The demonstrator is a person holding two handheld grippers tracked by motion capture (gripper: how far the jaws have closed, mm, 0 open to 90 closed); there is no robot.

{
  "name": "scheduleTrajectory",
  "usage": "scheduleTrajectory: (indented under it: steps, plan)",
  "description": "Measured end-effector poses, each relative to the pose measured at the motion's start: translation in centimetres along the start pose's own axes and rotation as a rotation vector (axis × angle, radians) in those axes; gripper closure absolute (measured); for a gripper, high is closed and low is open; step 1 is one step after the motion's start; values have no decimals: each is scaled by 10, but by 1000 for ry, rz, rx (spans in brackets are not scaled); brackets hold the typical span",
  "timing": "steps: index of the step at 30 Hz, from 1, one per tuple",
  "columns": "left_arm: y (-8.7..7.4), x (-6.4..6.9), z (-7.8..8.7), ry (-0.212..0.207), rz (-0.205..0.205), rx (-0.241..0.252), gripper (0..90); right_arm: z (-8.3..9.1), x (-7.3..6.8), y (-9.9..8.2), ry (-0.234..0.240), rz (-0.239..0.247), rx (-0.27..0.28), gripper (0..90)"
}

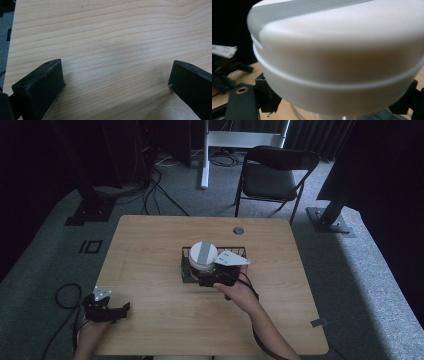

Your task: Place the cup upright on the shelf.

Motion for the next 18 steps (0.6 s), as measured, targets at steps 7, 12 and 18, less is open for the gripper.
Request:
scheduleTrajectory:
  steps: [7, 12, 18]
  plan:
    - [0, 0, 0, 0, 1, 1, 1, 3, 20, 7, -117, -37, 21, 179]
    - [0, 0, 0, 0, 1, 0, 1, 3, 35, 6, -236, -58, 3, 180]
    - [0, 0, 0, 1, 0, 0, 1, 0, 55, 2, -350, -79, -28, 180]
Point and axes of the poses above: each handheld gripper's, and its own axes: z roughly backward along the jaws, y roughly out of its top, x roughly to its right, the point moved 1 cm from there along -z, roughly forward along the jaws, and after that the axes turned 3 degrees about -x, right-handed, at the moved point
